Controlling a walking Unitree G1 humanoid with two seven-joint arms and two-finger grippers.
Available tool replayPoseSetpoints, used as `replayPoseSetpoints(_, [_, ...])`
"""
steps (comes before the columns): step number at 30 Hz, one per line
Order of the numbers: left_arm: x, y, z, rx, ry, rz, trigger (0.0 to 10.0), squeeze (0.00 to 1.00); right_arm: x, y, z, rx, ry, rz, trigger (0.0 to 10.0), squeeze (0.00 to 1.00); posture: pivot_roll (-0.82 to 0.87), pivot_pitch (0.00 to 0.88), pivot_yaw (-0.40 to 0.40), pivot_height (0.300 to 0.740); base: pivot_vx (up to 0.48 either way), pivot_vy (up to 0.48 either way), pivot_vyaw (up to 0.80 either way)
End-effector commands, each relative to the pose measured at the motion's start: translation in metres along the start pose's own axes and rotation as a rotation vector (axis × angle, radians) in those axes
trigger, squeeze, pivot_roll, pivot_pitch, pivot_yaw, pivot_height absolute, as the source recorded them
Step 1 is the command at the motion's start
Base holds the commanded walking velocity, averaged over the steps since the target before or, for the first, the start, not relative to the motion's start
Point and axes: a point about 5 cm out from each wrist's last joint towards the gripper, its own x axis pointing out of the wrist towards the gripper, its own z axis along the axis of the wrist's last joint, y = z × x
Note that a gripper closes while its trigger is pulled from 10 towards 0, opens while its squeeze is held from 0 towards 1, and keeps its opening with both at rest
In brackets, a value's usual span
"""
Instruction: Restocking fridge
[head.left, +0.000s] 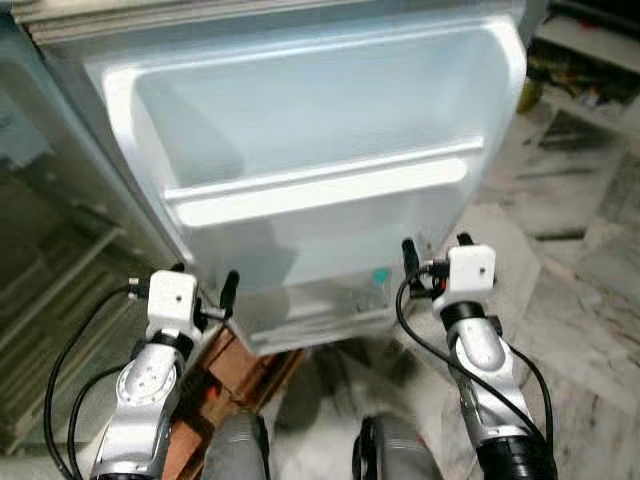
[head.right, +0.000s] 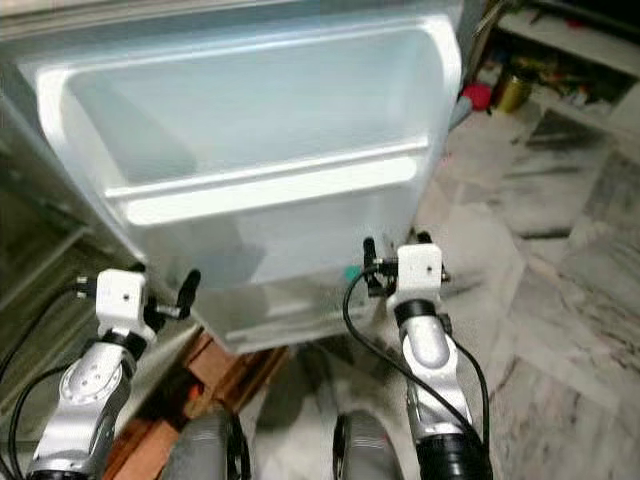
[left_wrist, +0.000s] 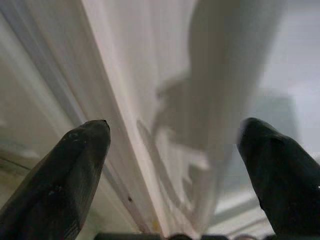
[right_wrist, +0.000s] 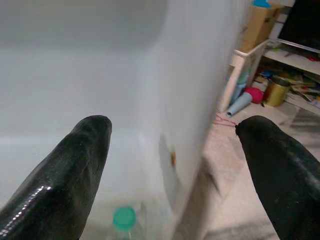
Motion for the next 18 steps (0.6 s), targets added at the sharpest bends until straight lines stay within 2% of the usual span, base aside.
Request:
replayPoseSetpoints(1, [-0.001,0.002,0.001,0.016,0.010,0.003,10.0,0.00,0.000,0.002,0.003,-0.004,-0.002,0.017,10.0,0.00,0.02,0.134,-0.008,0.740,0.000,0.000,0.00])
replayPoseSetpoints(6, [-0.004,0.013,-0.001,0.047,0.034,0.024,10.0,0.00,0.000,0.003,0.002,0.003,0.004,0.033,10.0,0.00,0.02,0.134,-0.007,0.740,0.000,0.000,0.00])
replayPoseSetpoints(12, [-0.003,0.016,0.000,0.065,0.032,0.038,10.0,0.00,-0.005,0.010,-0.001,0.031,0.022,0.085,10.0,0.00,0.03,0.130,-0.014,0.740,0.000,-0.305,0.00])
replayPoseSetpoints(18, [-0.004,0.015,0.000,0.065,0.039,0.043,10.0,0.00,0.000,0.011,-0.002,0.021,0.036,0.101,10.0,0.00,0.03,0.130,-0.021,0.740,0.000,-0.366,0.00])
